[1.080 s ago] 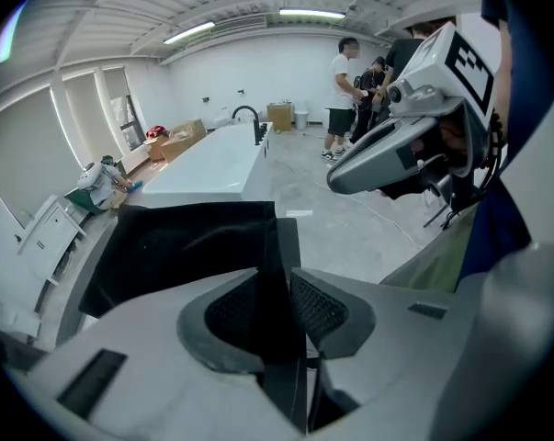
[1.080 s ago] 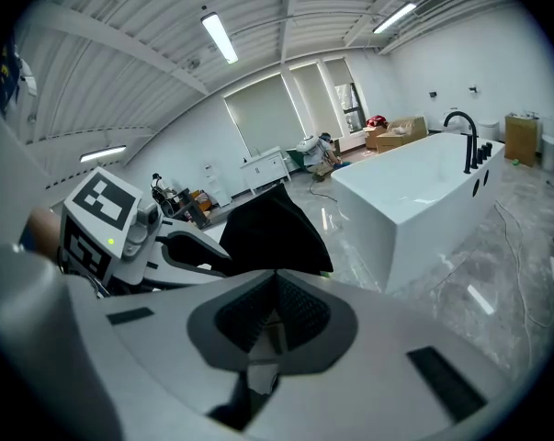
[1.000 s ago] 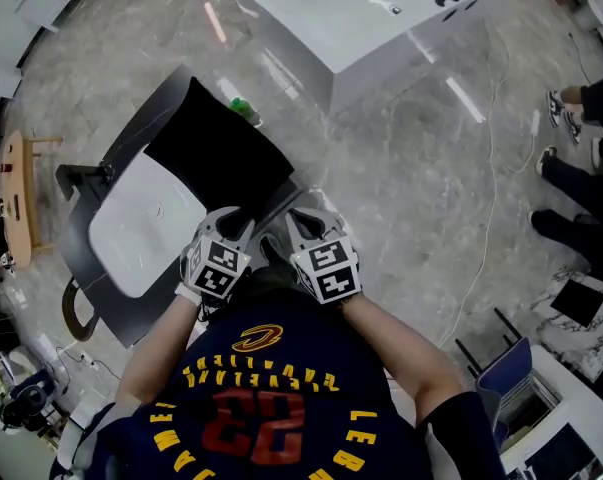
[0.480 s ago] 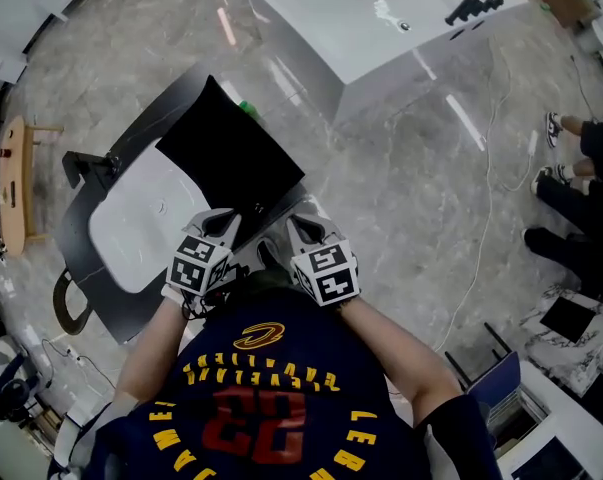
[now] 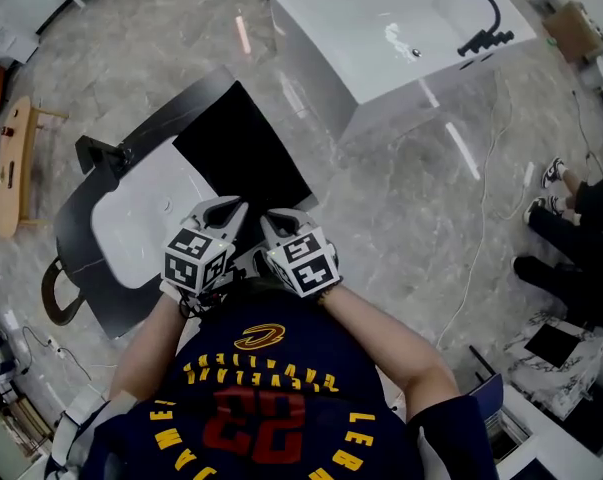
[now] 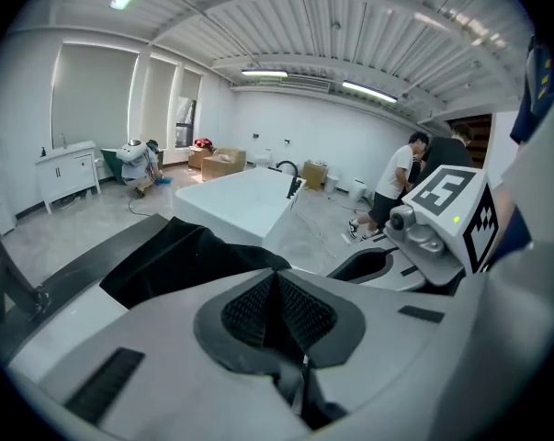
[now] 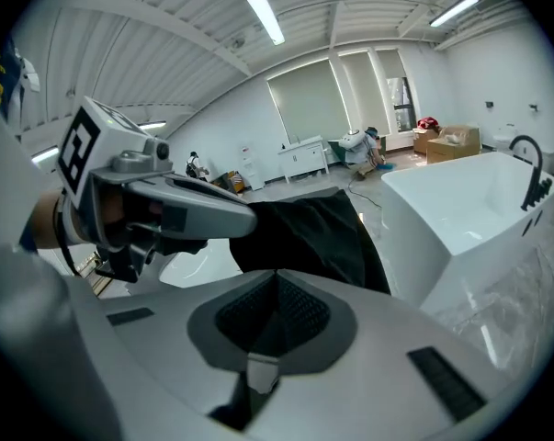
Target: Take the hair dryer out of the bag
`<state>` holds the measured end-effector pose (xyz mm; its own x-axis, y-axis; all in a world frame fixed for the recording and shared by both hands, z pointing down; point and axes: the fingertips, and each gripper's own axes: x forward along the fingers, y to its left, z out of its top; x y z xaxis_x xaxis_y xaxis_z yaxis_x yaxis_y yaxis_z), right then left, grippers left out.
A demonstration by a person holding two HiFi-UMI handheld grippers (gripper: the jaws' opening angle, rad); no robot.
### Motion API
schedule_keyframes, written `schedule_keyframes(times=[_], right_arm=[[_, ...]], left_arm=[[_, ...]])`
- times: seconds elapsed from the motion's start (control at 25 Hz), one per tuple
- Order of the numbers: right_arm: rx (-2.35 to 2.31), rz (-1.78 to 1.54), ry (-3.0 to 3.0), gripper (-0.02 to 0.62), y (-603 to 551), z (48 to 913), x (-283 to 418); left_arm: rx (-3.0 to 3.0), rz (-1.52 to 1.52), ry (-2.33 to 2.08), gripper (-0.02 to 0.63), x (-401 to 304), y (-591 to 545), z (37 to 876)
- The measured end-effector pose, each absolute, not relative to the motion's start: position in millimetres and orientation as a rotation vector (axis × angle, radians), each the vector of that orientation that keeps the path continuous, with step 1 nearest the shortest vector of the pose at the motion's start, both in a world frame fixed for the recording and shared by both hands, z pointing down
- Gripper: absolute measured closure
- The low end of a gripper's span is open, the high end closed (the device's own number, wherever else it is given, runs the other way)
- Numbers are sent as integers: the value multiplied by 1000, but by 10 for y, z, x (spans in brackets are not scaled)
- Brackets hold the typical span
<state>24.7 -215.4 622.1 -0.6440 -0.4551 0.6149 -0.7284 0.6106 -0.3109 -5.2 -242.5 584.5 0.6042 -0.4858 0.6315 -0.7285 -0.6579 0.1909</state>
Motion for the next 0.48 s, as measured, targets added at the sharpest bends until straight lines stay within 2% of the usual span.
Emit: schedule_keyframes(times=[0.28,0.48], right_arm=[[982,814,-2271,588,-2484,6360,72],[1007,724,-2254,584,-2675,6412,27]], left_arm=[[2436,722,-960,594,-54,-2420,5747],[2415,683,-965,594,-109,-2369,5793]])
